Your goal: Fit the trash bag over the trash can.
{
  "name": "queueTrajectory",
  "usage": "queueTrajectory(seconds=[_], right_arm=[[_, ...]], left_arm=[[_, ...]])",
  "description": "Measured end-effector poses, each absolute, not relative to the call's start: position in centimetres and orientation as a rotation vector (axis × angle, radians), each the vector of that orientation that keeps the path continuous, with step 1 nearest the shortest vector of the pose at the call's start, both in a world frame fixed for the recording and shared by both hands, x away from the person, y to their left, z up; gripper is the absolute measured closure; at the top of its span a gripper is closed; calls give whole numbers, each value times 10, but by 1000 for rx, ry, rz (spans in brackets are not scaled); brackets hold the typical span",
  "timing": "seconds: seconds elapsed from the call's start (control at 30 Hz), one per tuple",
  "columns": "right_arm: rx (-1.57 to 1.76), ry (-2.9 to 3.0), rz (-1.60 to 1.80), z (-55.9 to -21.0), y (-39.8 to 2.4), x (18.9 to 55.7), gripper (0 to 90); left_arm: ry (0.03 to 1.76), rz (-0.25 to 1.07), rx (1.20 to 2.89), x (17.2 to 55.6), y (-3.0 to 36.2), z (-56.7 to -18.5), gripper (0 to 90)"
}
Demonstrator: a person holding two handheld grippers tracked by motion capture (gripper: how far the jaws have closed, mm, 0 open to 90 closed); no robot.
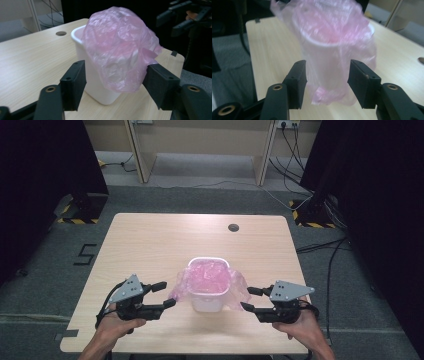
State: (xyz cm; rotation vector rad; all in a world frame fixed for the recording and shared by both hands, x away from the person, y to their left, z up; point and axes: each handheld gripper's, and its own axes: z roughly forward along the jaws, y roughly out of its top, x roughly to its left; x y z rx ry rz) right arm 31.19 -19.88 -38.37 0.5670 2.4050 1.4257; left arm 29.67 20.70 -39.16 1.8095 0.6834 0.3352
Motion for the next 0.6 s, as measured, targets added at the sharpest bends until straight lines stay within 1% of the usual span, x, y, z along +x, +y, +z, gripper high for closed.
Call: queueTrajectory(seconds=[0.23,0.37,0.5,0.6], right_arm=[[643,2305,1389,-380,-187,324,480],[647,2300,1366,-382,-179,330,501],[622,2312,1319,-384,-170,331,530],[591,2323,1286,-385,-166,331,610]], left_arm=[[606,339,1798,285,195,-372,282],[589,340,1780,280,188,-363,275],[637,350,1800,293,179,-367,335],[658,358,1834,307,176,-380,480]])
